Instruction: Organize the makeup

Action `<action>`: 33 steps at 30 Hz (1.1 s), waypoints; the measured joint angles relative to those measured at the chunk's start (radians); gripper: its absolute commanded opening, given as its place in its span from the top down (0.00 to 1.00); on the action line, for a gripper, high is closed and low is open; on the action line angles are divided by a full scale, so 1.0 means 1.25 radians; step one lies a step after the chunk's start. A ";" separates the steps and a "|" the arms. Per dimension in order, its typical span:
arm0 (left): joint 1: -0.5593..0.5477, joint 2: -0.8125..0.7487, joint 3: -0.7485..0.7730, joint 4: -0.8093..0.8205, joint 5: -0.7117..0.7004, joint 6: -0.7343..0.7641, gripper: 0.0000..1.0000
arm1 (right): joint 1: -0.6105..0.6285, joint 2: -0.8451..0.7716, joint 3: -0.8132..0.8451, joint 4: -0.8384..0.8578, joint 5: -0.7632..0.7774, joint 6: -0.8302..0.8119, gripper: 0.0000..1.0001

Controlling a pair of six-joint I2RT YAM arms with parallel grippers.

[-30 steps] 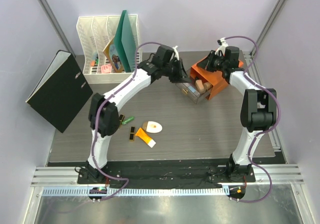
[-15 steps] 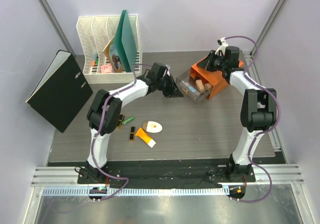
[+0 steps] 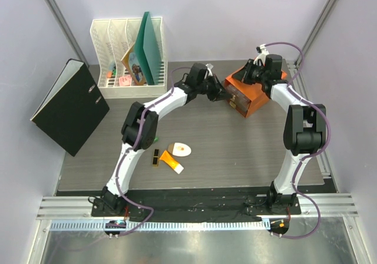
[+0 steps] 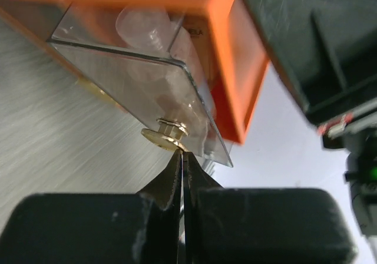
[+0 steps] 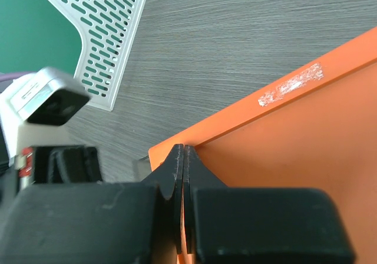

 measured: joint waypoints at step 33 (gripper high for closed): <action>-0.007 0.018 0.073 -0.105 -0.123 0.037 0.45 | -0.006 0.003 0.005 -0.005 -0.002 -0.002 0.99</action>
